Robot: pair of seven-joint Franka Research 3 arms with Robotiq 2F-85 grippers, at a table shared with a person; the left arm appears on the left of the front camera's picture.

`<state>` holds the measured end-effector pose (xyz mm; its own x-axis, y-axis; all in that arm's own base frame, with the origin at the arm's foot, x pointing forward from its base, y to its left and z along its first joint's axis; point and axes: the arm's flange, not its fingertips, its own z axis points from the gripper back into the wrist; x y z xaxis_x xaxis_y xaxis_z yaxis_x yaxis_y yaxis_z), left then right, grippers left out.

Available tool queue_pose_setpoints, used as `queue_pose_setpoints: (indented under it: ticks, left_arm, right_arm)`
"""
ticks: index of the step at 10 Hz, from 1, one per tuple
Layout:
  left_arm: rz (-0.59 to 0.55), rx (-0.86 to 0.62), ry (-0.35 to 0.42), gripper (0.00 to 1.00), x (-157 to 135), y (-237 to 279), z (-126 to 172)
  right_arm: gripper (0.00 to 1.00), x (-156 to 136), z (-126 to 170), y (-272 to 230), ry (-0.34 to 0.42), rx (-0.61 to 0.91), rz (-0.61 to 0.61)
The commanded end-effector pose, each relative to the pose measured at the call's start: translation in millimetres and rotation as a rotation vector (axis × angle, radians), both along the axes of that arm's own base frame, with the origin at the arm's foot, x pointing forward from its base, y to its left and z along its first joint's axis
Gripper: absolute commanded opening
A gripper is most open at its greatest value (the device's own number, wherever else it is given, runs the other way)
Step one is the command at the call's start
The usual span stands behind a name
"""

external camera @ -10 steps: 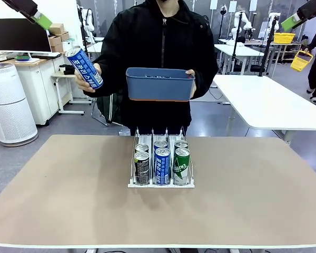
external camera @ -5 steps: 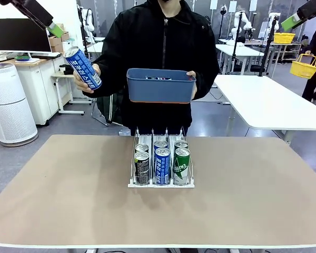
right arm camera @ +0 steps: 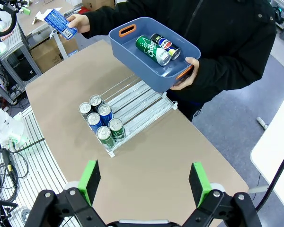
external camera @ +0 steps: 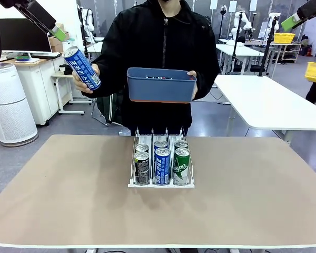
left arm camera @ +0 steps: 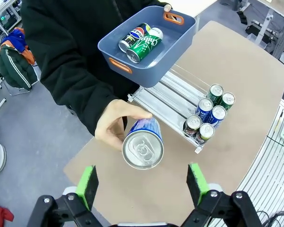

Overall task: Fill the beverage cans into the dispenser.
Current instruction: Pick up the Ionic drink handed by the human.

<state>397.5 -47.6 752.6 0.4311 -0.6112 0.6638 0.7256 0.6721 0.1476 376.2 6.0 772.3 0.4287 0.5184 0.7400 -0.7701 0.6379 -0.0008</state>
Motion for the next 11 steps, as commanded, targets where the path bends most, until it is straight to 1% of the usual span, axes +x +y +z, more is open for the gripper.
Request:
queue_pose_setpoints:
  ticks: [1,2,3,4,5,6,7,9,11]
  left_arm:
    - [0.017,0.026,-0.001,1.0,1,-3,-6]
    - [0.016,0.041,0.03,1.0,9,-7,-12]
    - [-0.022,0.056,0.047,1.0,18,-13,-18]
    - [-0.042,0.077,0.052,1.0,26,-16,-21]
    - [-0.061,0.09,0.064,1.0,28,-16,-22]
    - [-0.08,0.097,0.066,1.0,28,-19,-25]
    - [-0.071,0.1,0.064,1.0,32,-20,-28]
    - [-0.105,0.125,0.062,1.0,41,-15,-32]
    - [-0.11,0.132,0.065,1.0,48,-17,-37]
  right_arm:
    - [1.0,0,-1,0,0.002,0.001,0.001]
    - [1.0,0,-1,0,0.002,0.001,0.001]
    - [1.0,0,-1,0,0.002,0.001,0.001]
    - [1.0,0,-1,0,0.002,0.001,0.001]
    - [1.0,0,-1,0,0.002,0.001,0.001]
    - [1.0,0,-1,0,0.002,0.001,0.001]
    - [1.0,0,-1,0,0.002,0.001,0.001]
    - [1.0,0,-1,0,0.002,0.001,0.001]
    - [1.0,0,-1,0,0.002,0.001,0.001]
